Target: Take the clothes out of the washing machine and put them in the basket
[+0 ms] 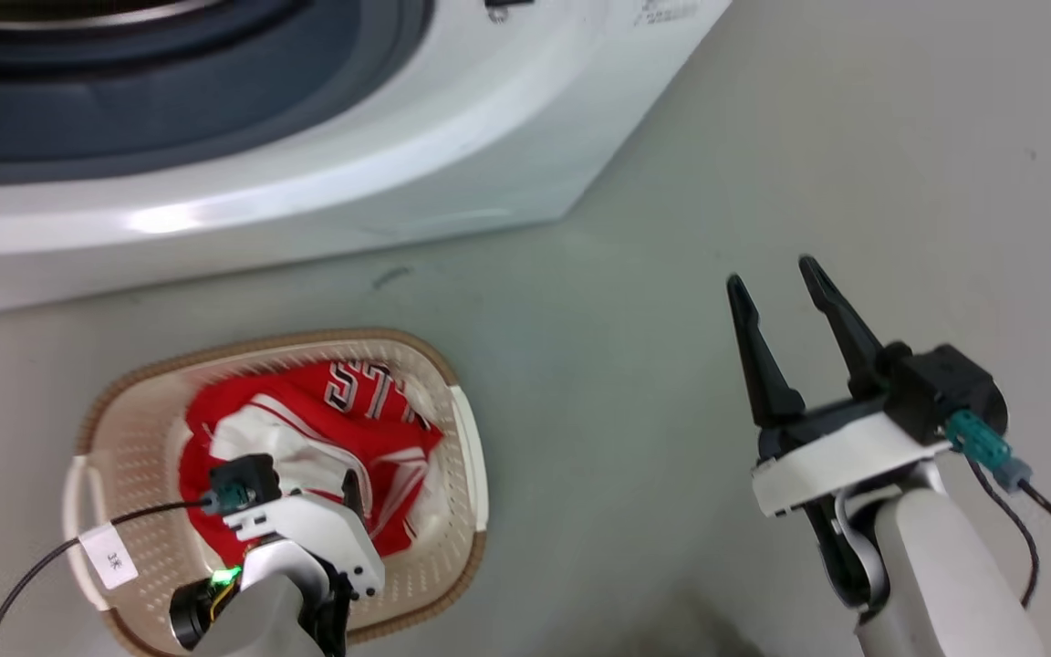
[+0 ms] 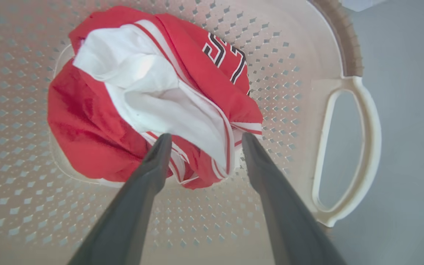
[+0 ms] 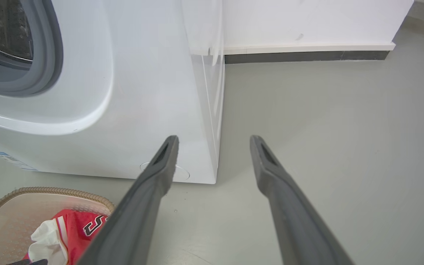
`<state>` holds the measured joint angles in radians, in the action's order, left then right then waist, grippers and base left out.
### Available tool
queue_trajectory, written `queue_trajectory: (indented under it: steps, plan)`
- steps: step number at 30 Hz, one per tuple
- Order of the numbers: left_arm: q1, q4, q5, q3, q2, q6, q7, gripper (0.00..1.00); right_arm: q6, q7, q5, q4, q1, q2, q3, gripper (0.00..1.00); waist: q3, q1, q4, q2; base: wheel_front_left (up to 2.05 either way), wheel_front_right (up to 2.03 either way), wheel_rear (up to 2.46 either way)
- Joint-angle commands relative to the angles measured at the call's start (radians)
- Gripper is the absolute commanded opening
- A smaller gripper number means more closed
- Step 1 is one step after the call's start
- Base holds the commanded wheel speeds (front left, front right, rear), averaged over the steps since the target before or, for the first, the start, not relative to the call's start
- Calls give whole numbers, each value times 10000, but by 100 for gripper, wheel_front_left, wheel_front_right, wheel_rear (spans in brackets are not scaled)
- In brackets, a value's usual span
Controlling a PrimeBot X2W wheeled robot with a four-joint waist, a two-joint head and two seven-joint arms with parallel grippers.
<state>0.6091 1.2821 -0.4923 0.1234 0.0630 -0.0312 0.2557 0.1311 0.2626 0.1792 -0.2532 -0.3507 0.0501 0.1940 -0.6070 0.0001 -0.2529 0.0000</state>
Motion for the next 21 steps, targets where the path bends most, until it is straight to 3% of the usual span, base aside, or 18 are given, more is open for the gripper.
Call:
queue_trajectory:
  steps: [1, 11, 21]
  plan:
    - [-233, -63, -52, 16, -66, -84, 63, 100, -7, 20, -177, -60, 320, 4, -183, 100, 1230, -1, 611, 0, 0, 0, 0]
    - [-1848, -2853, 57, -110, -131, 146, 93, 100, -7, -524, -793, 582, 1598, 5, -1134, 100, 3329, -1, 1677, 0, 0, 0, 0]
    - [-3135, -7038, 1430, -291, -132, 658, 97, 100, -7, -959, -971, 1582, 2543, 7, -1625, 100, 4412, -1, 2369, 0, 0, 0, 0]
